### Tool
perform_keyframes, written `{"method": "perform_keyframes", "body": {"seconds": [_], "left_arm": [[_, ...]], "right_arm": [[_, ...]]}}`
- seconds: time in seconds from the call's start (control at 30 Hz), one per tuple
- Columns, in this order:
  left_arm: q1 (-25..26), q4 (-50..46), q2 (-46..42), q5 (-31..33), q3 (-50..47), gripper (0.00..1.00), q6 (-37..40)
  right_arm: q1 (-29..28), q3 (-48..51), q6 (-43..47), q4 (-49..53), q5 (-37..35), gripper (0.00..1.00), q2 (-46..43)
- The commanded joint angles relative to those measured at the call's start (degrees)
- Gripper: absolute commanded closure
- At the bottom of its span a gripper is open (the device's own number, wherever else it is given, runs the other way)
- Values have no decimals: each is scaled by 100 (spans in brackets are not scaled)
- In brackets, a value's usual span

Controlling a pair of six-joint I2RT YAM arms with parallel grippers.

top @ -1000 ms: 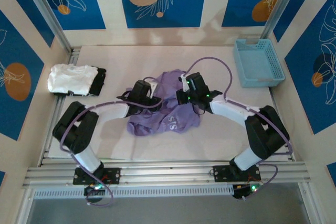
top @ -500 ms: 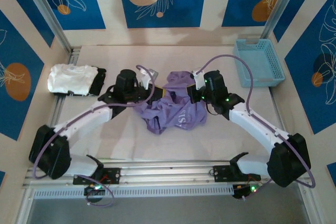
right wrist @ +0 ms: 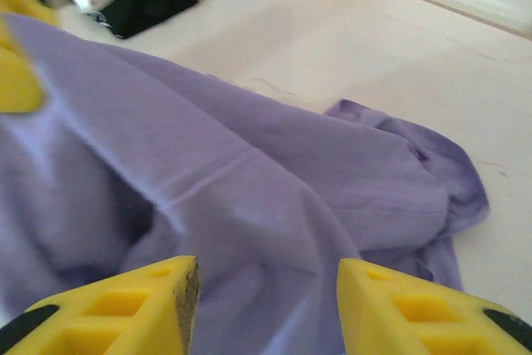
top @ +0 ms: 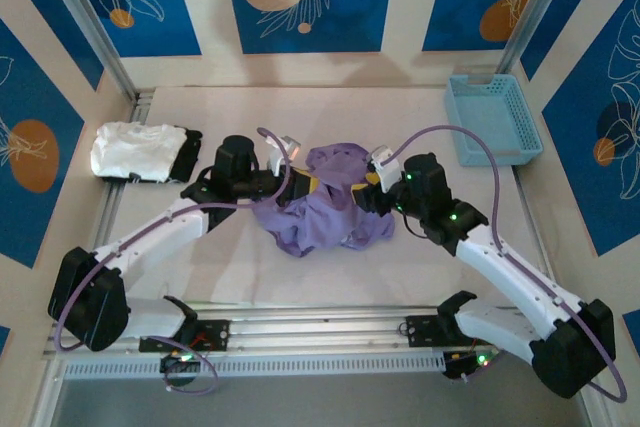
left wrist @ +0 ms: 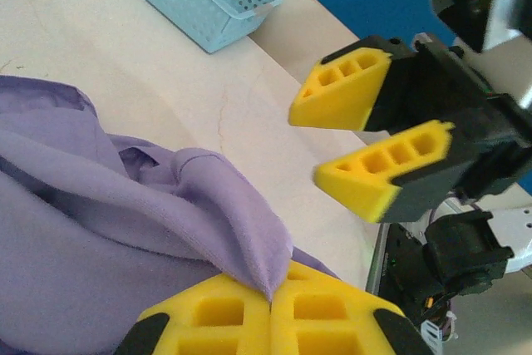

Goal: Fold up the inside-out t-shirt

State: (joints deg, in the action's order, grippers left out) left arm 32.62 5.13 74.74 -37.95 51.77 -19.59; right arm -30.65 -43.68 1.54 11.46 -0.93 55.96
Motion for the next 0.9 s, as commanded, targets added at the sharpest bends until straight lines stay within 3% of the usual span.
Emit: {"method": "perform_keyframes", "body": {"seconds": [0.0, 0.13, 0.3, 0.33, 0.4, 0.47, 0.53, 0.6, 0.77, 0.87], "left_arm": [[-12, 138, -16, -252, -53, 100, -9], [-4, 155, -30, -279, -70, 100, -1], [5, 160, -62, -300, -95, 100, 0], [-2, 164, -81, -280, -120, 100, 4], [-6, 49, -150, -37, -166, 100, 68], [-19, -262, -244, 741, -202, 100, 107], [-12, -818, -298, 2348, -173, 96, 21], [-10, -1271, -252, 3307, -73, 90, 77], [333, -1958, -670, 4244, -88, 59, 182], [689, -2249, -1231, 4516, -277, 50, 80]], "right_arm": [[-80, 43, 101, -155, 707, 46, 11], [-118, -210, 247, -187, 806, 39, 504], [-127, -471, 267, -465, 914, 38, 1196], [-109, -549, 227, -486, 976, 44, 1321], [-12, -710, 4, -411, 1206, 74, 1419], [246, -708, -425, -387, 1764, 96, 1280], [532, -380, -1207, -943, 2736, 100, 1009], [551, -97, -2111, -1652, 3445, 100, 955], [308, 85, -3735, -2396, 3458, 100, 1220], [230, 206, -4334, -2780, 3289, 100, 1332]]}}
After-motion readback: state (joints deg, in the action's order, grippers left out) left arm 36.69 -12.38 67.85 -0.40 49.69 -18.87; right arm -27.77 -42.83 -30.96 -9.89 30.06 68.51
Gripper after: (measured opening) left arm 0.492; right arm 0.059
